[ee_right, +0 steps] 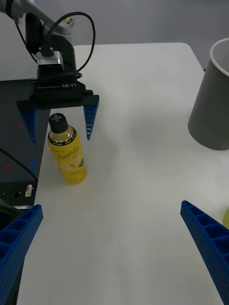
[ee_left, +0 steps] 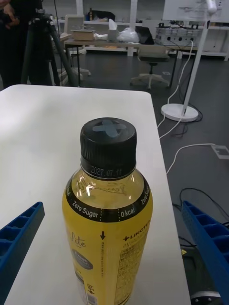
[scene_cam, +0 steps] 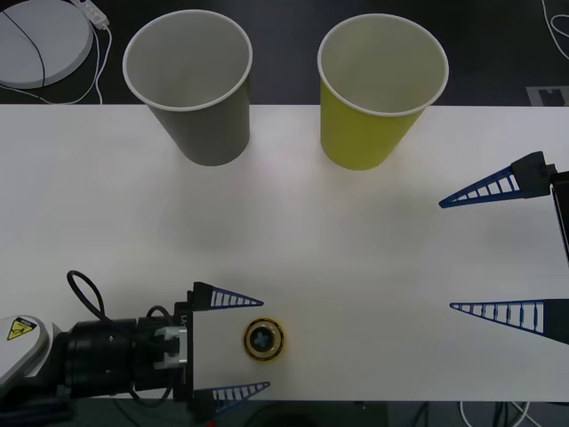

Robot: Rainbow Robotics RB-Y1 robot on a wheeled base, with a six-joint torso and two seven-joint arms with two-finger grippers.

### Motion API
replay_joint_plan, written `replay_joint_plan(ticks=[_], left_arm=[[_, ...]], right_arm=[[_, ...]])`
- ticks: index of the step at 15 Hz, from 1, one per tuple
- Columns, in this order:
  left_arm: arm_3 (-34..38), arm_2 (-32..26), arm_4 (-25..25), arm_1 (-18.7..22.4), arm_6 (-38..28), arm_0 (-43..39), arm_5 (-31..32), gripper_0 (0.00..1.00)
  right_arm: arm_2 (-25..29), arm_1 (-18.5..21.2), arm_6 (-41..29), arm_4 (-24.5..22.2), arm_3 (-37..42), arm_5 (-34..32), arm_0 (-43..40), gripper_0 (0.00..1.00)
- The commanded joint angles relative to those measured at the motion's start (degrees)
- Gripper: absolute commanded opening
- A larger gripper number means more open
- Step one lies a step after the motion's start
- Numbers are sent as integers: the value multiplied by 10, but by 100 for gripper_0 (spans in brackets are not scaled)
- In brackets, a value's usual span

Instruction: Put the can into the green bin and the plastic bottle into the gray bin

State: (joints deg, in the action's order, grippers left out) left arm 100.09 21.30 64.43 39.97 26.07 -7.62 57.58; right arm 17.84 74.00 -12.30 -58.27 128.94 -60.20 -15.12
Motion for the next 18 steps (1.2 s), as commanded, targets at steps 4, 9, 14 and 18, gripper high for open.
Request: replay_joint_plan(ticks=[4,9,14,18], left_arm=[[-1,1,25,-31,-10,5,-2,100],[-1,1,56,-53,-28,6,-9,100],[-2,4,87,-67,-47,7,-19,100],[-2,4,99,-74,-57,9,-26,100]], right_arm=[[0,0,0,0,0,0,0,100],[0,0,0,0,0,0,0,100],[0,0,0,0,0,0,0,100],[0,0,0,0,0,0,0,100]])
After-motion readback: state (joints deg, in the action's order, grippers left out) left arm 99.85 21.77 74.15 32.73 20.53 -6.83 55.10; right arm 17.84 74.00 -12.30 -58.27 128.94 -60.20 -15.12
